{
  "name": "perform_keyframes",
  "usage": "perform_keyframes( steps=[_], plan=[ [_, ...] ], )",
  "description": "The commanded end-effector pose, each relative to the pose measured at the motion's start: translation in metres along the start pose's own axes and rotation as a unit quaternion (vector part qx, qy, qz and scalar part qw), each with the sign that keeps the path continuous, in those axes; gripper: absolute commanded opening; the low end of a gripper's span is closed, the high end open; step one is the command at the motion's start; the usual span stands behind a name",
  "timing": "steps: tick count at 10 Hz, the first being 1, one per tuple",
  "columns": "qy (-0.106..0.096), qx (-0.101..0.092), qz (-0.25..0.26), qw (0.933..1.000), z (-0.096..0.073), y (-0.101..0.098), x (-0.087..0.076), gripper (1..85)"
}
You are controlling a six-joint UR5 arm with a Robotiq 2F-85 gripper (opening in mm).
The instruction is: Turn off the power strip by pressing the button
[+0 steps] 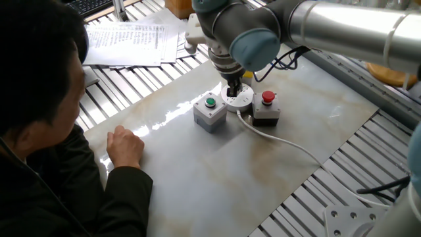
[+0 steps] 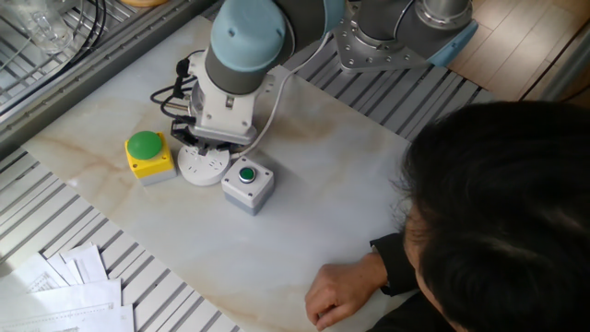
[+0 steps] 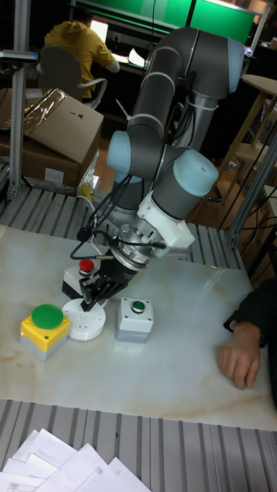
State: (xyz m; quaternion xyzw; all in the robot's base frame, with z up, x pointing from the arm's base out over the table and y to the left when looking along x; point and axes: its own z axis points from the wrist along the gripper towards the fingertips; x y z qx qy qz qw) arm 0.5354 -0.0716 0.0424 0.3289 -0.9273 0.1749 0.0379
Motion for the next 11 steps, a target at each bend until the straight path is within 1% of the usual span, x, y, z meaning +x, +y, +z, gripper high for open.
perform_keyframes(
  steps=[1,2,4,5,6,7,8,9,11],
  plan=[
    [-0.001,-0.017,-0.032,0.9993,0.008,-0.003,-0.004,1.0],
    [0.009,-0.021,-0.041,0.9989,0.007,-0.004,0.000,1.0],
    [0.031,-0.017,-0.060,0.9976,0.004,-0.008,0.010,1.0],
    [0.041,-0.022,-0.067,0.9967,0.003,-0.005,0.014,1.0],
    [0.054,-0.013,-0.077,0.9955,0.003,-0.010,0.019,1.0],
    [0.061,-0.010,-0.083,0.9946,0.002,-0.012,0.023,1.0],
    [0.067,-0.013,-0.089,0.9937,0.002,-0.011,0.026,1.0],
    [0.069,-0.010,-0.091,0.9934,0.001,-0.013,0.026,1.0],
    [0.064,-0.015,-0.094,0.9933,-0.004,-0.011,0.019,1.0]
  ],
)
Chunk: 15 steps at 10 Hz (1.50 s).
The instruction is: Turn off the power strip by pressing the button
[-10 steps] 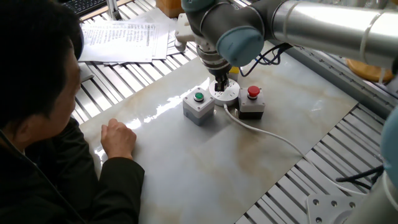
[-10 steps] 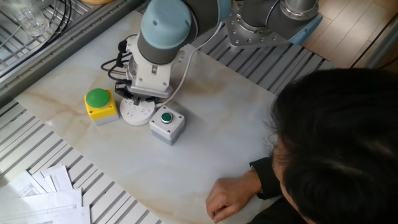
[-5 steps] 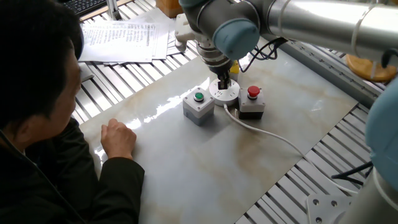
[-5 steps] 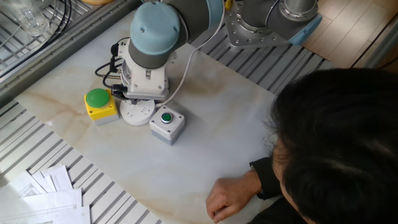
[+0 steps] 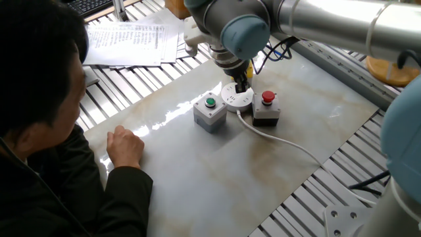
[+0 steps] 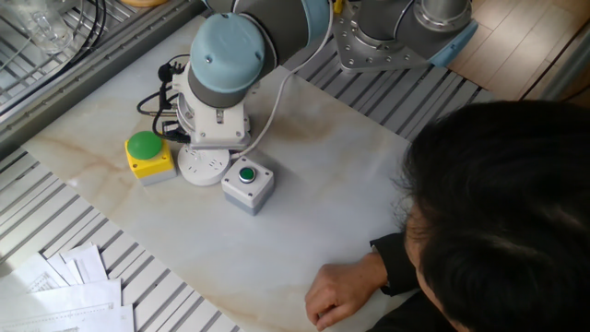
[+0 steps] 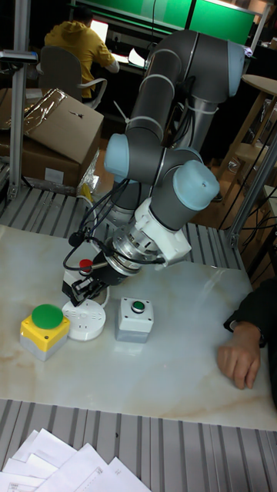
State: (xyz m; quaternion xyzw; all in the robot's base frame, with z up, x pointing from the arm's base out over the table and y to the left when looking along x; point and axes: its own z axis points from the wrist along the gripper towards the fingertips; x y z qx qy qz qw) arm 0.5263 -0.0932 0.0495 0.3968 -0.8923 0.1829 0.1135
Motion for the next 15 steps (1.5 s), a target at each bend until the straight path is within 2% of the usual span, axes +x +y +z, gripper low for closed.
perform_keyframes(
  steps=[1,5,7,11,15],
  plan=[
    [-0.002,-0.006,-0.008,0.9999,-0.008,0.001,-0.008,1.0],
    [-0.007,0.000,-0.011,0.9999,-0.004,-0.001,-0.030,1.0],
    [-0.003,0.005,-0.021,0.9998,0.001,-0.003,-0.027,1.0],
    [0.003,-0.003,-0.024,0.9997,0.009,0.011,-0.022,1.0],
    [0.003,-0.002,-0.024,0.9997,0.013,0.014,-0.023,1.0]
  ],
)
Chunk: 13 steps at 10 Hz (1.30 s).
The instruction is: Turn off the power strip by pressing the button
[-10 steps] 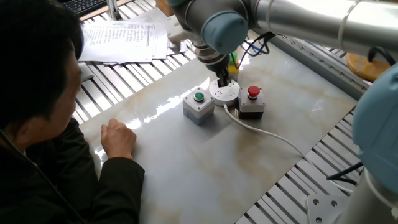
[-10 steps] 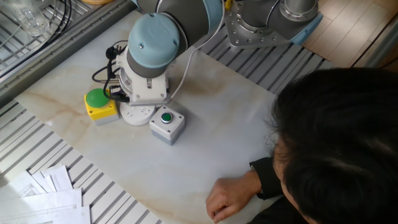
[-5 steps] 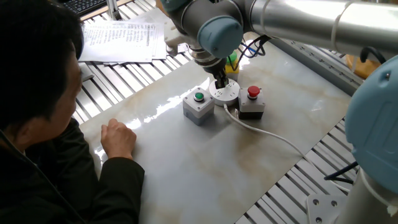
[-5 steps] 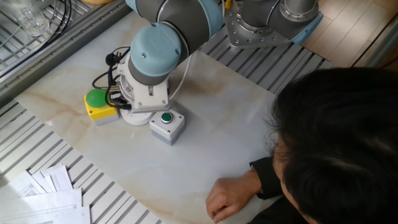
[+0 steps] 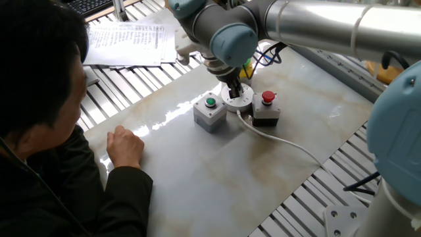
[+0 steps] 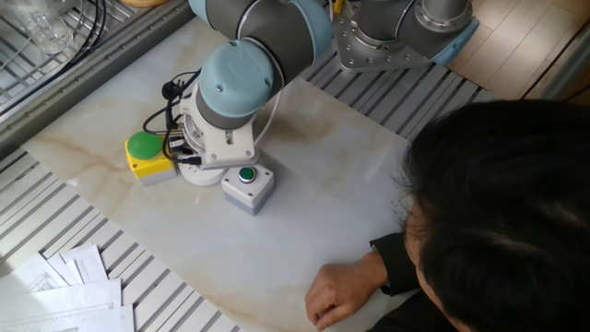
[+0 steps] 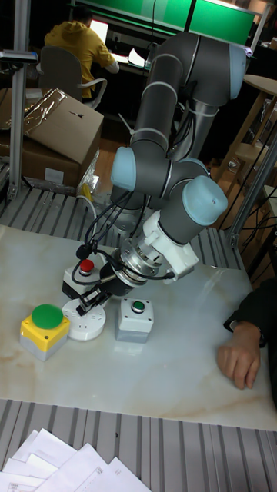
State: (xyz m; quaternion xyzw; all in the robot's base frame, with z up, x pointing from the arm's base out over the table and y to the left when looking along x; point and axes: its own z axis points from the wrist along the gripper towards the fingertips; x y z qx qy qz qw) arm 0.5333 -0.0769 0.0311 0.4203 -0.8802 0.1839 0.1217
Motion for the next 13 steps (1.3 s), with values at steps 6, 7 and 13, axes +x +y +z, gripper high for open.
perform_keyframes(
  steps=[6,7,13],
  plan=[
    [-0.004,-0.005,0.007,1.0000,0.005,0.009,-0.006,1.0],
    [0.003,-0.001,0.007,1.0000,-0.003,0.007,-0.006,1.0],
    [-0.061,-0.023,0.100,0.9928,-0.079,-0.013,0.007,1.0]
  ],
)
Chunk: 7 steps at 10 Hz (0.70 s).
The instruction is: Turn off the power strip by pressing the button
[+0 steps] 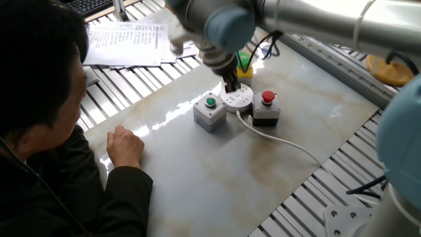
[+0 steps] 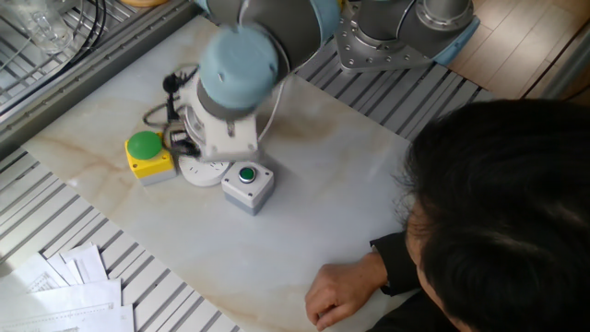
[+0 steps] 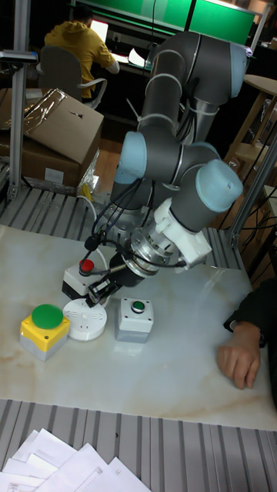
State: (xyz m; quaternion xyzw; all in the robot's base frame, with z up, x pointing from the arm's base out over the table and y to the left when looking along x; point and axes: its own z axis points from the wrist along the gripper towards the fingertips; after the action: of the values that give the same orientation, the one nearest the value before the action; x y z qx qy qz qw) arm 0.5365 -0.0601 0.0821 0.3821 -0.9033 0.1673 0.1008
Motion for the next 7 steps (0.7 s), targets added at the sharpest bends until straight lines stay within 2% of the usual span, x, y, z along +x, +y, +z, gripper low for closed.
perform_keyframes(
  steps=[1,2,3,4,5,7],
  plan=[
    [-0.078,-0.028,0.113,0.9901,-0.037,-0.008,-0.008,1.0],
    [-0.114,-0.054,0.166,0.9781,-0.049,-0.005,-0.016,1.0],
    [-0.134,-0.071,0.207,0.9666,-0.060,-0.001,-0.016,1.0],
    [-0.143,-0.063,0.227,0.9613,-0.065,-0.006,-0.013,1.0],
    [-0.144,-0.059,0.237,0.9591,-0.068,-0.005,-0.007,1.0],
    [-0.154,-0.064,0.246,0.9547,-0.075,0.000,-0.005,1.0]
  ],
)
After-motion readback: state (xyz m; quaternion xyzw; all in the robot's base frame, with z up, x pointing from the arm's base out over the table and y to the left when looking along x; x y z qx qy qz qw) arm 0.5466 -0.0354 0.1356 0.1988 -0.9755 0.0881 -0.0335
